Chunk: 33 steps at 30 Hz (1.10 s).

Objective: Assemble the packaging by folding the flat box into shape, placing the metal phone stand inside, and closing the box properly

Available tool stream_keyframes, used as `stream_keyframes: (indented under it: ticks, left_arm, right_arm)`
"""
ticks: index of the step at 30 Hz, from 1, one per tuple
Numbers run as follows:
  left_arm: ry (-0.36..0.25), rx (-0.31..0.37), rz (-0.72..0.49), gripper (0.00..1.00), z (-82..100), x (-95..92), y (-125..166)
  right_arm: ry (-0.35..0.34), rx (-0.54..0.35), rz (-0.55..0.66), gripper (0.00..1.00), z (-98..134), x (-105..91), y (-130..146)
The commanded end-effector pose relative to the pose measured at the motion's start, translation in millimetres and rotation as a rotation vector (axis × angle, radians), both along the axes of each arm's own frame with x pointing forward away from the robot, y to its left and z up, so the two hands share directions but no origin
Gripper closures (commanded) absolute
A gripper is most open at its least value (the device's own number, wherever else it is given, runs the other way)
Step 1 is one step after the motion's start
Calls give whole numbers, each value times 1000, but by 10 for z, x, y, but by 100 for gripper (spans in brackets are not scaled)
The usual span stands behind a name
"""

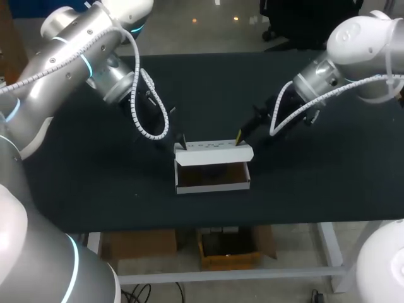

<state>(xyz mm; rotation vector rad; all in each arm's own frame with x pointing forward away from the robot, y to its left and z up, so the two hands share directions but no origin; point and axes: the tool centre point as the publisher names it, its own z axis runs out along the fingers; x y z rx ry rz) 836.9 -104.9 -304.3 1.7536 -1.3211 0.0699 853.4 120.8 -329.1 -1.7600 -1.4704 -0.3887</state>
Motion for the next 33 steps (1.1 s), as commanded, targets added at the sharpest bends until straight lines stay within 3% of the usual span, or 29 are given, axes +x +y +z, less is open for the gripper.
stream_keyframes:
  ticks: [1, 33]
  left_arm:
    - [29, -14, -21, 64, -23, 92, -42]
    - [74, -18, -6, 62, 105, 303, -5]
  right_arm:
    - [7, 5, -1, 54, 10, -9, 15]
    - [26, 18, -12, 54, 84, 63, 40]
